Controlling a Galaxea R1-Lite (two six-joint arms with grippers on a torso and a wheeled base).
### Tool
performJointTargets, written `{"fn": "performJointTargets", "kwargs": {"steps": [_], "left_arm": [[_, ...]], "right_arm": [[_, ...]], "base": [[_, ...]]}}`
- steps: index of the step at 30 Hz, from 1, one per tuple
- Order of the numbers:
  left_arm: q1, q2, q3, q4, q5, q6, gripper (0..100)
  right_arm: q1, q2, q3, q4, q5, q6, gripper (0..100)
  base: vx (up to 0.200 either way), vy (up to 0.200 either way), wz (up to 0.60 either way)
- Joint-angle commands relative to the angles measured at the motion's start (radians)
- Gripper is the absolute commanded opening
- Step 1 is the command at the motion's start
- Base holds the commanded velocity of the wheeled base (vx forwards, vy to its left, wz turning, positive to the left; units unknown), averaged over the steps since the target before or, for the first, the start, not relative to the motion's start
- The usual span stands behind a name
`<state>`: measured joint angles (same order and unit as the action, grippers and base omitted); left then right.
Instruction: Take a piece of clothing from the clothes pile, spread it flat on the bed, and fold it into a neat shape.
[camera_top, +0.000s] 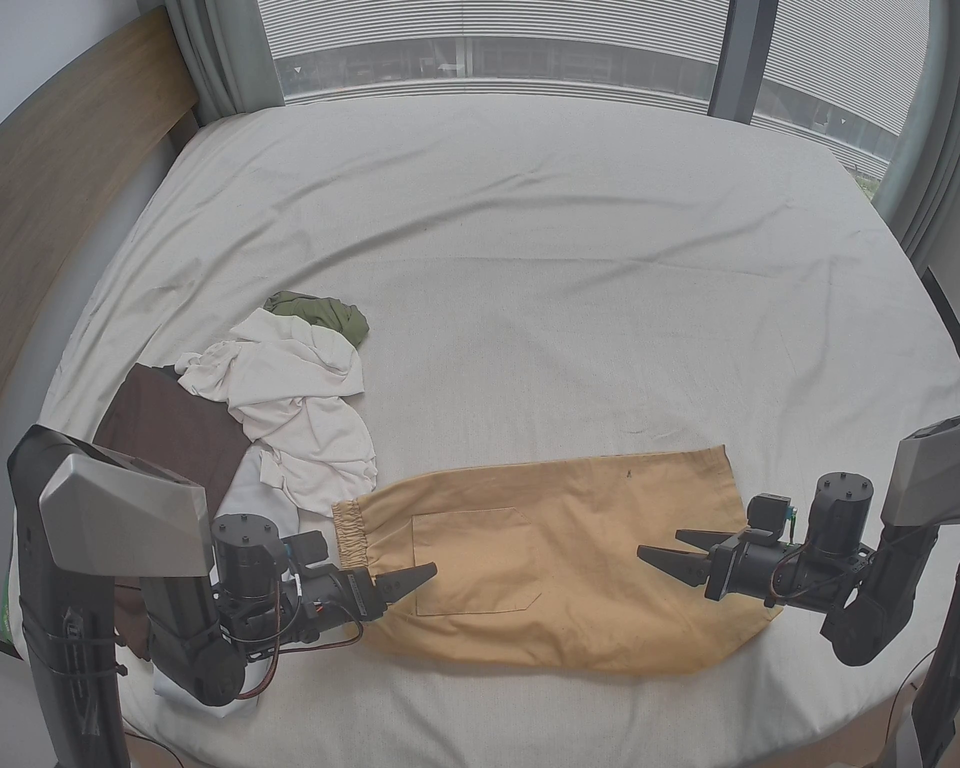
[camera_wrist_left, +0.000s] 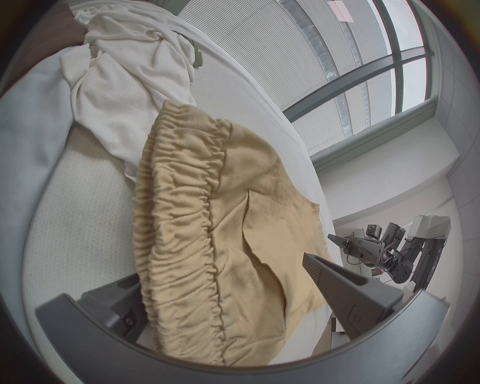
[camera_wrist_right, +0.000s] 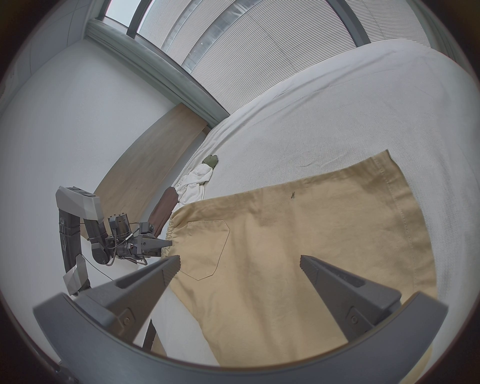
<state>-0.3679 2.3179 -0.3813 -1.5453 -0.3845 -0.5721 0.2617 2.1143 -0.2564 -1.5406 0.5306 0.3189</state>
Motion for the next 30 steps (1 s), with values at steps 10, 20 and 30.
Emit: {"fn": "performJointTargets", "kwargs": {"steps": [10,20,30], "left_arm": [[-0.005,0.006,0.005,-0.001,0.052,-0.005,0],[0.015,-0.086,0.067,-0.001,0.076,-0.046,0],[0.044,-0.172,0.199,0.002,0.079,-0.015,0]], "right_arm": [[0.011,0.001,0.002,0.001,0.0,0.0,100],[0.014,0.003,0.008,-0.001,0.0,0.0,100],[0.05,0.006,0.017,-0.001,-0.001,-0.001,100]], "base": [[0.0,0.0,0.0],[0.0,0.0,0.0],[0.0,0.0,0.0]]}}
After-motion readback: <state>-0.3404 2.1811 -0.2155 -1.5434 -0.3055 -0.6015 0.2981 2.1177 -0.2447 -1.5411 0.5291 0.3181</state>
